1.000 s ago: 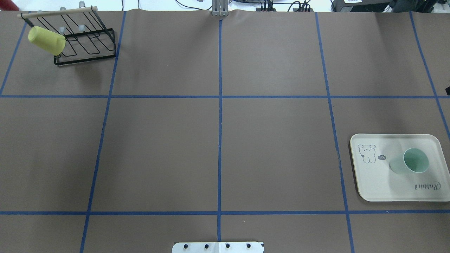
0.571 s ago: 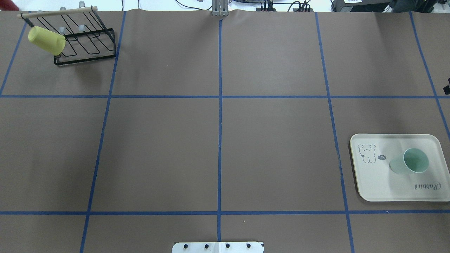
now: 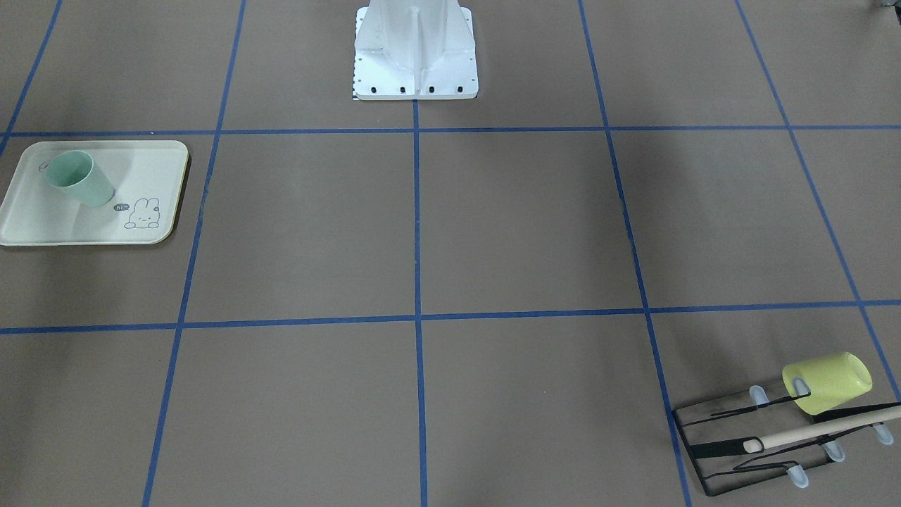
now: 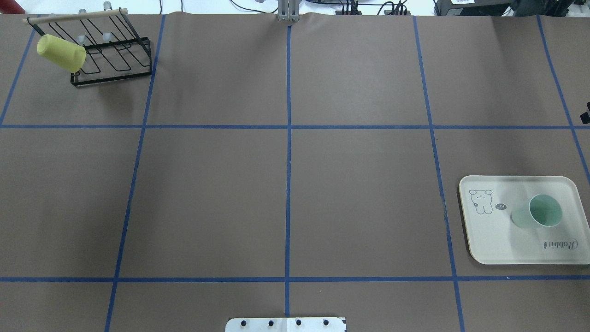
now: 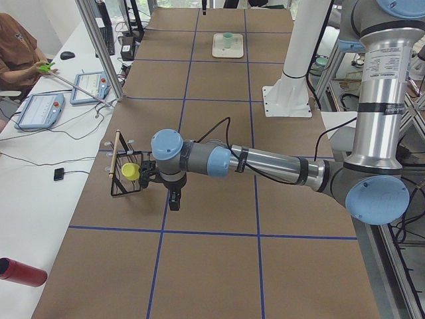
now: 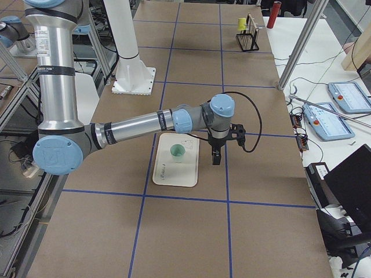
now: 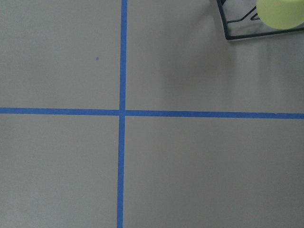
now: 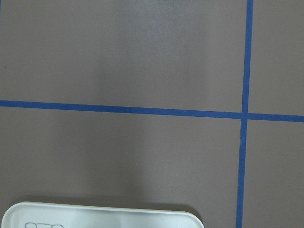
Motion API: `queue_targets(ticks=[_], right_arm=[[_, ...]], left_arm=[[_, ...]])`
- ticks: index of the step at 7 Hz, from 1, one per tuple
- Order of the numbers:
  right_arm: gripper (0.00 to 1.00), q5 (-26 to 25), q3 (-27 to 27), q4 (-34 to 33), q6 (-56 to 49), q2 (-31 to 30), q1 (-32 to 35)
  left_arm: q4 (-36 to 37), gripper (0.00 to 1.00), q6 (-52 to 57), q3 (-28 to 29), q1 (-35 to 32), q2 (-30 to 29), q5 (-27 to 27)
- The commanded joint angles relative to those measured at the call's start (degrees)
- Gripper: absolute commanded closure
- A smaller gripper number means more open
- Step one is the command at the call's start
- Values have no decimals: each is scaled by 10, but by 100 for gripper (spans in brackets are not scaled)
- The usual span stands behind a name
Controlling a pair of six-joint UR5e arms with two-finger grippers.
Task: Left arm grabs green cup and hands to right arm on tray
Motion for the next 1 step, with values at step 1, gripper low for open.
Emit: queue_targets(ticks=[1], right_arm=[[1, 0, 0, 0, 0, 0, 0]], left_arm=[[0, 0, -1, -3, 0, 1, 1]])
